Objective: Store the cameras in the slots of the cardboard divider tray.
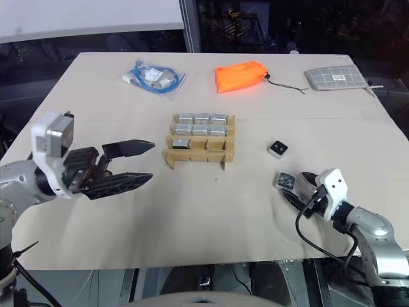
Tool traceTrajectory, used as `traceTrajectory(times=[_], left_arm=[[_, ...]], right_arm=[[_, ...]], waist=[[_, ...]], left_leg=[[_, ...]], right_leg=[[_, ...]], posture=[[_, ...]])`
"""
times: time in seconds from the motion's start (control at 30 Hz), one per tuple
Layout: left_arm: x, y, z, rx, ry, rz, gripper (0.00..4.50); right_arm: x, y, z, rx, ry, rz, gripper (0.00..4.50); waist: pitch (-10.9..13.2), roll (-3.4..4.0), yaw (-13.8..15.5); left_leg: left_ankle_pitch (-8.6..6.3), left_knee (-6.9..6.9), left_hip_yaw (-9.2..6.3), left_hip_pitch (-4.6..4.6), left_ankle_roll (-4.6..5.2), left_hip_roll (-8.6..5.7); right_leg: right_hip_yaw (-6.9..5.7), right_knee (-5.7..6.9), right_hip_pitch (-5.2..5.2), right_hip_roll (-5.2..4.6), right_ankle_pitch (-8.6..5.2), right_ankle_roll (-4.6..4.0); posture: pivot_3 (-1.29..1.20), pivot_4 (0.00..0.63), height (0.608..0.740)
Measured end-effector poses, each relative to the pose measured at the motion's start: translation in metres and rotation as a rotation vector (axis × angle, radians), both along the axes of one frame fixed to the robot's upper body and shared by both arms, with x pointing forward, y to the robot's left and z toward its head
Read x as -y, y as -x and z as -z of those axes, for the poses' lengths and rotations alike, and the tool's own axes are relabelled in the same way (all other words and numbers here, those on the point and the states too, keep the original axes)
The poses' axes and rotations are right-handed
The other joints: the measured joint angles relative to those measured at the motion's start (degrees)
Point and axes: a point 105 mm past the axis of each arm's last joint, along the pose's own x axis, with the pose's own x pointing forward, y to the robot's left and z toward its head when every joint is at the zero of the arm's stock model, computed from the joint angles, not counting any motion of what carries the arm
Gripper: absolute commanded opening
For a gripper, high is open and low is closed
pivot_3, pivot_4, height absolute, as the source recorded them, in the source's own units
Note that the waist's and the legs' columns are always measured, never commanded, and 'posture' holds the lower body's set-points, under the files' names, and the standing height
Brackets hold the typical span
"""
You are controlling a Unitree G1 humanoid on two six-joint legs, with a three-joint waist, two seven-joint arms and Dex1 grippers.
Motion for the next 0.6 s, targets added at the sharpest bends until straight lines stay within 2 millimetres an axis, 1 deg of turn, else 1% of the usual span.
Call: traceTrajectory(times=[0.13, 0.23, 0.37, 0.43, 0.5, 0.53, 0.57, 0.6], left_arm=[[0.000, 0.000, -0.001, 0.003, -0.002, -0.006, 4.43], [0.000, 0.000, -0.002, 0.003, -0.001, -0.004, 4.43], [0.000, 0.001, -0.003, 0.001, -0.014, -0.003, 4.43], [-0.001, 0.001, -0.003, 0.003, -0.022, -0.003, 4.50], [-0.001, 0.001, -0.003, 0.003, -0.023, -0.001, 4.50], [-0.001, 0.001, -0.003, 0.003, -0.023, 0.000, 4.50], [0.000, 0.001, -0.003, 0.001, -0.024, 0.001, 4.50], [0.000, 0.001, -0.003, 0.000, -0.025, 0.002, 4.50]], right_arm=[[-0.007, 0.000, 0.003, 0.008, -0.020, 0.001, 4.50], [-0.017, -0.001, 0.006, 0.021, -0.057, 0.008, 4.50], [-0.020, -0.002, 0.005, 0.033, -0.064, 0.012, 4.50], [-0.020, -0.002, 0.005, 0.035, -0.067, 0.013, 3.99], [-0.020, -0.002, 0.005, 0.042, -0.070, 0.013, 3.18], [-0.020, -0.002, 0.004, 0.045, -0.070, 0.013, 2.64], [-0.021, -0.002, 0.004, 0.050, -0.068, 0.013, 2.43], [-0.021, -0.002, 0.004, 0.052, -0.068, 0.013, 2.42]], waist=[[0.0, 0.00, 0.0], [0.0, 0.01, 0.0], [0.0, 0.02, 0.0], [0.0, 0.03, 0.0], [0.0, 0.03, 0.0], [0.0, 0.03, 0.0], [0.0, 0.03, 0.0], [0.0, 0.03, 0.0]], left_leg=[[0.00, 0.00, 0.00, 0.00, 0.00, 0.00], [0.00, -0.01, 0.00, 0.00, -0.01, 0.00], [0.00, 0.00, 0.01, 0.00, -0.01, 0.00], [0.01, -0.01, 0.01, 0.01, -0.01, 0.00], [0.01, -0.02, 0.00, 0.01, -0.02, 0.00], [0.01, -0.02, 0.01, 0.01, -0.02, 0.00], [0.01, -0.02, 0.01, 0.00, -0.02, 0.00], [0.01, -0.02, 0.01, 0.00, -0.02, 0.00]], right_leg=[[0.00, 0.00, 0.00, 0.00, 0.00, 0.00], [0.00, 0.00, 0.00, 0.00, 0.00, 0.00], [0.01, -0.01, 0.00, -0.02, 0.00, 0.00], [0.00, 0.00, 0.00, -0.01, -0.01, -0.01], [0.00, 0.00, -0.01, 0.00, -0.01, -0.01], [0.00, 0.00, 0.00, 0.00, -0.01, -0.01], [0.00, 0.00, -0.01, 0.00, -0.01, -0.01], [0.01, 0.00, 0.00, 0.00, -0.01, -0.01]], posture=[[0.00, 0.150, 0.740], [0.00, 0.150, 0.740], [0.00, 0.150, 0.740], [0.00, 0.150, 0.740], [0.00, 0.150, 0.740], [0.00, 0.150, 0.740], [0.00, 0.150, 0.740], [0.00, 0.150, 0.740]])
